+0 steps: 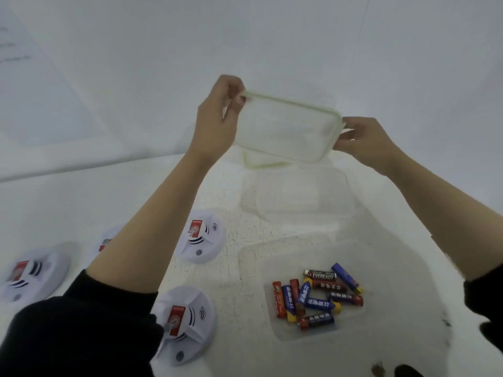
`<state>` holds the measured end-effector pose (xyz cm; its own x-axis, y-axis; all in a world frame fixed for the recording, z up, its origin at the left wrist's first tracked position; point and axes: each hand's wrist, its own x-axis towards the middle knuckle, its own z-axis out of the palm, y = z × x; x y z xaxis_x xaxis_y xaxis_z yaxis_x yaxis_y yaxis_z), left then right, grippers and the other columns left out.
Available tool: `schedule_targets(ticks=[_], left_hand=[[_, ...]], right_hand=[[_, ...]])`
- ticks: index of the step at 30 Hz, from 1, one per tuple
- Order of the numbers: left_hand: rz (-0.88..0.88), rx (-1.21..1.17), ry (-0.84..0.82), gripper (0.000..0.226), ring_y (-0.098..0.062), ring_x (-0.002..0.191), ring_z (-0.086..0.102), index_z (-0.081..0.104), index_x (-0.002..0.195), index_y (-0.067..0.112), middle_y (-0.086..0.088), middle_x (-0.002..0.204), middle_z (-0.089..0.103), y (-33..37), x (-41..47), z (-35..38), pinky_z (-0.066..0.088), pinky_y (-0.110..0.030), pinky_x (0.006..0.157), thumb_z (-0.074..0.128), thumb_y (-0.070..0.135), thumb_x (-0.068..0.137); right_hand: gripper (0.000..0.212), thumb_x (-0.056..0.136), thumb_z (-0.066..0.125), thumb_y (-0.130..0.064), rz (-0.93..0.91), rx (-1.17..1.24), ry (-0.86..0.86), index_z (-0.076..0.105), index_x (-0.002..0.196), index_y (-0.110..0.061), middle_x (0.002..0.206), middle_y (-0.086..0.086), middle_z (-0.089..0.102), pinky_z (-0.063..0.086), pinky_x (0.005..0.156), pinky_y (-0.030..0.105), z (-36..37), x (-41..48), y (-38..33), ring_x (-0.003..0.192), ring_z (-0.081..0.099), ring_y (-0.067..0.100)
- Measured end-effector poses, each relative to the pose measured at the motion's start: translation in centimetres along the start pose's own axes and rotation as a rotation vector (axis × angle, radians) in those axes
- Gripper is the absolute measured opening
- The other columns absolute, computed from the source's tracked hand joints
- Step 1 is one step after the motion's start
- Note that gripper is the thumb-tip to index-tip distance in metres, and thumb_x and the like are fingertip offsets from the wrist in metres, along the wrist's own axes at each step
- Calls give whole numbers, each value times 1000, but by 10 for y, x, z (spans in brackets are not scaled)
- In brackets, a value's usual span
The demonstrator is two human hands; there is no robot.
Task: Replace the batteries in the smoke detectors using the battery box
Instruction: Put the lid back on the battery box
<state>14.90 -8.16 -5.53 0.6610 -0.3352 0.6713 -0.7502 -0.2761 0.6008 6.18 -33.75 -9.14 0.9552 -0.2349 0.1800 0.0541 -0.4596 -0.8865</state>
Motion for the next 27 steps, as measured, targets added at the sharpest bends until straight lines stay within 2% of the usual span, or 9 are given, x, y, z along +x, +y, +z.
schedule_targets(ticks=[2, 6, 9, 13, 15, 18, 20, 23, 27], left_hand=[[-34, -75, 7, 9, 3, 83, 55, 51, 101, 10, 20, 88, 53, 15, 4, -1, 42, -15, 75, 43, 8, 97], [-275, -170, 34, 21, -10, 64, 52, 50, 90, 30, 8, 86, 58, 33, 3, 1, 51, -27, 52, 46, 9, 94], [-435, -157, -14, 18, -7, 58, 50, 57, 85, 26, 5, 79, 61, 35, -5, 7, 47, -22, 40, 53, 10, 92], [-652, -141, -132, 16, -10, 62, 53, 65, 81, 16, 3, 81, 64, 32, -20, 16, 45, -16, 38, 57, 6, 91], [-751, -174, -240, 6, -12, 67, 57, 65, 95, 9, 2, 88, 62, 28, -27, 15, 49, -16, 43, 64, 6, 89], [-857, -133, -391, 36, -11, 69, 61, 60, 115, 5, -4, 103, 59, 21, -38, 14, 53, -14, 55, 73, 4, 81], [-883, -108, -413, 43, -11, 69, 61, 60, 119, 5, -6, 107, 59, 18, -46, 15, 51, -14, 59, 75, 1, 79], [-890, -95, -382, 41, -10, 68, 59, 60, 117, 3, -3, 96, 58, 18, -54, 18, 48, -8, 50, 75, 0, 79], [-883, -91, -360, 40, -13, 67, 58, 61, 117, 2, -7, 99, 57, 19, -56, 19, 48, -9, 47, 75, 2, 80]], right_hand=[[31, 78, 65, 5, -28, 92, -91, 70, 87, -25, 85, -13, 72, 52, 84, 31, -8, -12, -16, 86, 67, 14], [31, 67, 53, -14, -34, 323, -214, 74, 88, -21, 86, 0, 74, 55, 79, 32, -26, -33, -30, 82, 68, 22], [25, 88, 43, -13, 6, 408, -235, 65, 95, -6, 80, 5, 71, 57, 73, 36, -32, -45, -28, 75, 67, 27], [23, 95, 53, -14, 121, 242, -117, 63, 79, 0, 78, 8, 72, 56, 63, 30, -25, -61, -20, 69, 63, 32], [18, 93, 57, -16, 209, 177, -104, 63, 96, 0, 77, 14, 71, 57, 60, 26, -22, -68, -17, 60, 64, 31], [20, 92, 58, -18, 292, 39, -78, 58, 107, -5, 68, 16, 67, 52, 47, 21, -16, -76, -11, 40, 57, 18], [23, 93, 56, -23, 310, -68, -90, 55, 112, -9, 61, 11, 66, 46, 45, 20, -11, -78, -7, 37, 54, 15], [30, 94, 53, -28, 337, -182, -106, 50, 121, -13, 59, 4, 65, 40, 45, 16, -4, -80, 0, 37, 54, 11], [35, 95, 51, -29, 356, -177, -95, 48, 125, -11, 61, 5, 64, 43, 48, 19, -1, -80, 3, 37, 55, 11]])
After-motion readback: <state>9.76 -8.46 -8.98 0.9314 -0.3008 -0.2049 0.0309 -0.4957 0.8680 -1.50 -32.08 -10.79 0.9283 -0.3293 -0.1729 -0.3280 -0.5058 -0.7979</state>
